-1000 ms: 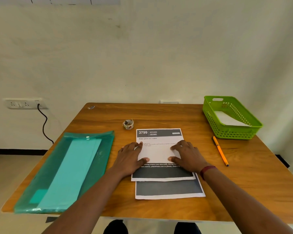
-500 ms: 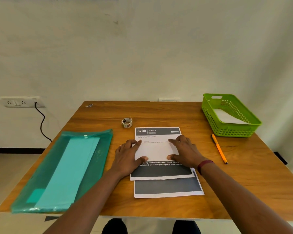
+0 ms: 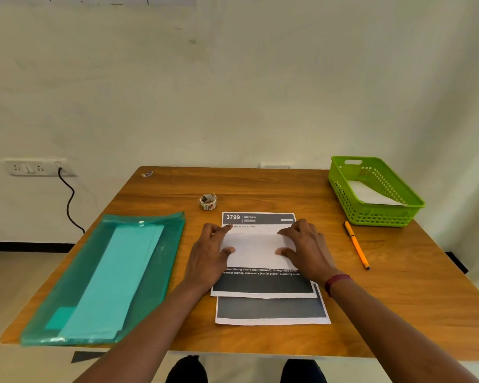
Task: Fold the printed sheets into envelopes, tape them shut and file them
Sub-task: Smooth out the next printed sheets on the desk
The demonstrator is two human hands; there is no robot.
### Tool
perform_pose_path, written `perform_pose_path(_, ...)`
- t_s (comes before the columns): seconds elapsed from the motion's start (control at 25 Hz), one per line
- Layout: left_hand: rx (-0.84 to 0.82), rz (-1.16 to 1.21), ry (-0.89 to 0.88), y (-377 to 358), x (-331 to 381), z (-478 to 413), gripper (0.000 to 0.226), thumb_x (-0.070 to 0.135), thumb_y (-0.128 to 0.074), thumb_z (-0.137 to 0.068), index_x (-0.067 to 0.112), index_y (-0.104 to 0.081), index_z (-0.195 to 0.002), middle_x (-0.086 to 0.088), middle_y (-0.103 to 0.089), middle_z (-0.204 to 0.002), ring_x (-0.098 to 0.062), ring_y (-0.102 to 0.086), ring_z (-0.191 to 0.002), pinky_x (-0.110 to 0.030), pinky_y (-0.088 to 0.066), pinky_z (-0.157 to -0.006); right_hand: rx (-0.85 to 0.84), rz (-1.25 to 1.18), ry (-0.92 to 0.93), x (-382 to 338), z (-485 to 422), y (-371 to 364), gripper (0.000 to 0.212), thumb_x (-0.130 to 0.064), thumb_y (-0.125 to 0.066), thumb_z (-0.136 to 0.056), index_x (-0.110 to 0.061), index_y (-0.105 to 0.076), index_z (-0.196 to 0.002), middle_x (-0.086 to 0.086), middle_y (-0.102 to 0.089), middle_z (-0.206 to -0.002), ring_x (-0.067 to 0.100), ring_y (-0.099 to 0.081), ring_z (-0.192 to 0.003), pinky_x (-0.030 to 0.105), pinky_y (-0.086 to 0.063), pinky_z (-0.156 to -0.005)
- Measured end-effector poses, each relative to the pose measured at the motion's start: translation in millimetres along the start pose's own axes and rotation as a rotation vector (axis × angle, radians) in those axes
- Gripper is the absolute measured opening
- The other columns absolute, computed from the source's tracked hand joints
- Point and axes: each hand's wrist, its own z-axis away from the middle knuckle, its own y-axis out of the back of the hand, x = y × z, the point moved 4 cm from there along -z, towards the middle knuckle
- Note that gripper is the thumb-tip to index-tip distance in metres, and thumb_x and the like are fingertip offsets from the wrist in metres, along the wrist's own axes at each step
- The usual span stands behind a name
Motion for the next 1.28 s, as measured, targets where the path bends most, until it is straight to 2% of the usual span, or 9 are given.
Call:
perform_pose_path(0.2,0.082,0.082,-0.097,13.8,12.8,-4.4,0.032,0.011,-0.067,-0.091,0.01,-0.066,-0.122,-0.001,-0.053,-0.107,-0.013,-0.056,-0.097,-0.022,-0.053,-0.077,0.185,-0.16,0.057,-0.5,2.4,20.2,0.02,-0.026,-0.069,-0.09,-0.012,-0.07,-0.105,0.006,-0.064,-0.1,0.026,-0.057,-0.093,0.043,-0.048,-0.076)
perform_pose_path(0.36,0.099,0.092,-0.131,15.6,14.4,-4.7,0.02,0.008,-0.066,-0.091,0.009,-0.067,-0.11,-0.002,-0.055,-0.108,-0.013,-0.057,-0.101,-0.024,-0.059,-0.074,0.244,-0.226,0.095,-3.7,2.2,31.1,0.014,-0.022,-0.068,-0.091,-0.013,-0.074,-0.099,0.003,-0.07,-0.096,0.019,-0.062,-0.087,0.034,-0.051,-0.071)
perform_pose_path(0.52,0.084,0.054,-0.146,10.8,11.4,2.3,0.021,0.004,-0.069,-0.087,0.011,-0.07,-0.107,-0.003,-0.058,-0.106,-0.015,-0.058,-0.1,-0.017,-0.053,-0.074,0.23,-0.152,0.152,-6.8,10.3,25.9,0.01,-0.018,-0.072,-0.087,-0.014,-0.074,-0.095,0.002,-0.072,-0.092,0.018,-0.063,-0.083,0.034,-0.053,-0.068)
perform_pose_path(0.64,0.053,0.014,-0.161,4.0,6.5,14.4,0.023,0.001,-0.071,-0.084,0.014,-0.071,-0.102,-0.001,-0.058,-0.102,-0.015,-0.058,-0.097,-0.024,-0.054,-0.075,0.152,-0.089,0.158,-4.8,21.4,11.4,0.012,-0.015,-0.074,-0.084,-0.017,-0.073,-0.096,0.0,-0.071,-0.095,0.02,-0.064,-0.088,0.036,-0.053,-0.071)
perform_pose_path(0.72,-0.006,-0.016,-0.15,-3.2,1.6,22.8,0.025,0.001,-0.068,-0.084,0.016,-0.069,-0.104,-0.002,-0.059,-0.111,-0.019,-0.058,-0.106,-0.03,-0.054,-0.082,0.082,-0.092,0.151,-1.0,29.2,0.3,0.015,-0.018,-0.071,-0.084,-0.019,-0.07,-0.099,0.002,-0.07,-0.109,0.023,-0.064,-0.103,0.038,-0.054,-0.082)
perform_pose_path(0.84,-0.086,-0.07,-0.128,-10.7,-2.6,26.4,0.025,0.008,-0.061,-0.087,0.019,-0.063,-0.11,-0.005,-0.056,-0.134,-0.022,-0.052,-0.123,-0.032,-0.046,-0.097,-0.033,-0.087,0.117,5.5,37.3,-16.2,0.022,-0.029,-0.058,-0.093,-0.024,-0.06,-0.114,0.003,-0.051,-0.144,0.02,-0.046,-0.134,0.032,-0.04,-0.106)
perform_pose_path(0.92,-0.131,-0.113,-0.138,-14.1,-3.5,26.1,0.024,0.016,-0.056,-0.091,0.021,-0.057,-0.114,-0.004,-0.053,-0.14,-0.022,-0.05,-0.128,-0.033,-0.04,-0.104,-0.133,-0.068,0.099,6.4,37.3,-24.1,0.032,-0.04,-0.046,-0.097,-0.026,-0.05,-0.126,0.003,-0.036,-0.155,0.017,-0.032,-0.143,0.031,-0.025,-0.115)
perform_pose_path(1.08,-0.276,-0.244,-0.137,-23.2,-7.4,26.6,0.044,0.042,-0.038,-0.094,0.025,-0.044,-0.133,-0.002,-0.038,-0.154,-0.017,-0.032,-0.142,-0.038,-0.022,-0.116,-0.249,0.06,0.104,4.5,35.8,-33.9,0.068,-0.064,-0.022,-0.095,-0.027,-0.024,-0.152,0.0,-0.01,-0.163,0.012,-0.008,-0.149,0.033,-0.007,-0.121)
perform_pose_path(1.28,-0.388,-0.386,-0.128,-30.9,-8.0,22.2,0.061,0.056,-0.018,-0.099,0.031,-0.015,-0.155,0.003,-0.011,-0.164,-0.019,-0.011,-0.149,-0.043,-0.014,-0.119,-0.295,0.148,0.118,4.0,34.2,-39.1,0.087,-0.078,0.005,-0.085,-0.027,0.0,-0.155,-0.002,0.008,-0.161,0.012,0.003,-0.15,0.035,-0.002,-0.12)
